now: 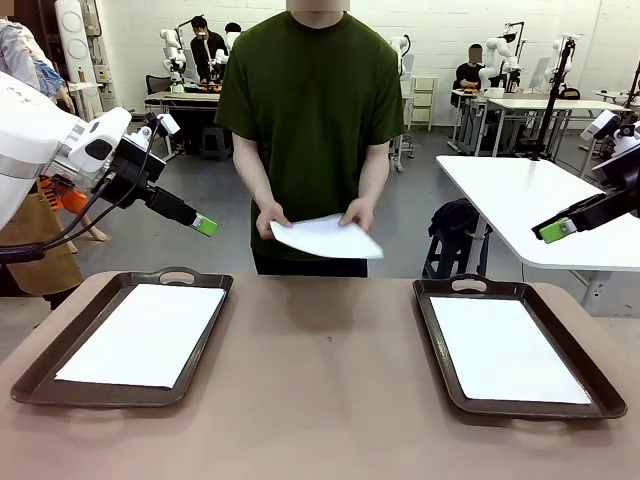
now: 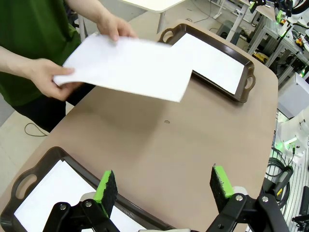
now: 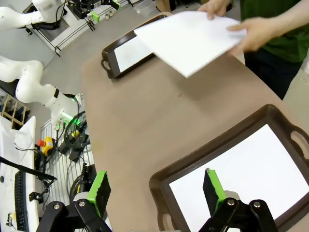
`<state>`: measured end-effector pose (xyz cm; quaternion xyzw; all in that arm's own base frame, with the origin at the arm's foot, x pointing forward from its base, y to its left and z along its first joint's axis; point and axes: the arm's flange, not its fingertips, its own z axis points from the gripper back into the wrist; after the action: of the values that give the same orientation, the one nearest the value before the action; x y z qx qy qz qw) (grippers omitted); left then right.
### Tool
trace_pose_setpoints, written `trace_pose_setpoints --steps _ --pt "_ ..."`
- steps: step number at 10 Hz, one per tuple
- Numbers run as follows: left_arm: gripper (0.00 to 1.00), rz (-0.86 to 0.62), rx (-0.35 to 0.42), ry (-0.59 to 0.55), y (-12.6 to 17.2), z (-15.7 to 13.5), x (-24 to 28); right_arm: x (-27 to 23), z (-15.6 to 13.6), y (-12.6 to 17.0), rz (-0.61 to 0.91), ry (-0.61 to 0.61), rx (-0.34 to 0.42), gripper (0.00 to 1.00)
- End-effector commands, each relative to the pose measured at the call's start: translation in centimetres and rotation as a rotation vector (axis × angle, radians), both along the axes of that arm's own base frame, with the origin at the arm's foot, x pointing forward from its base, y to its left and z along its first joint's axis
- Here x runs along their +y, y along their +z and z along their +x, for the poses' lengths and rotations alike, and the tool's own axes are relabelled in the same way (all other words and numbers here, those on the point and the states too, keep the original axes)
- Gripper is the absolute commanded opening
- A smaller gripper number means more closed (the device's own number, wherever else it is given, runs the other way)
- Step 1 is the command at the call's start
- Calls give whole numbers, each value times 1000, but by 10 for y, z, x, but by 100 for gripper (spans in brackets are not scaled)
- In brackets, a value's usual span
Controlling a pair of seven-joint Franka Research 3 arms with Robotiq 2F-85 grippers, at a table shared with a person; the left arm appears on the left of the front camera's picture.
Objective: Sort the A4 documents.
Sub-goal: Receive the A4 Paper.
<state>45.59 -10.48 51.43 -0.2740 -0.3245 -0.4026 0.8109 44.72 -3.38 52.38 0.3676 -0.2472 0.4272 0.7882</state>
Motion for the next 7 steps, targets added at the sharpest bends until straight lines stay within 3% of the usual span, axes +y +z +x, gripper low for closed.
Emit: trace_pose_setpoints --steps 1,7 --pt "100 -1 -2 -1 0 -1 1 1 0 0 2 9 -1 100" --pt "100 -1 -2 -1 0 -1 1 1 0 0 2 9 -1 100"
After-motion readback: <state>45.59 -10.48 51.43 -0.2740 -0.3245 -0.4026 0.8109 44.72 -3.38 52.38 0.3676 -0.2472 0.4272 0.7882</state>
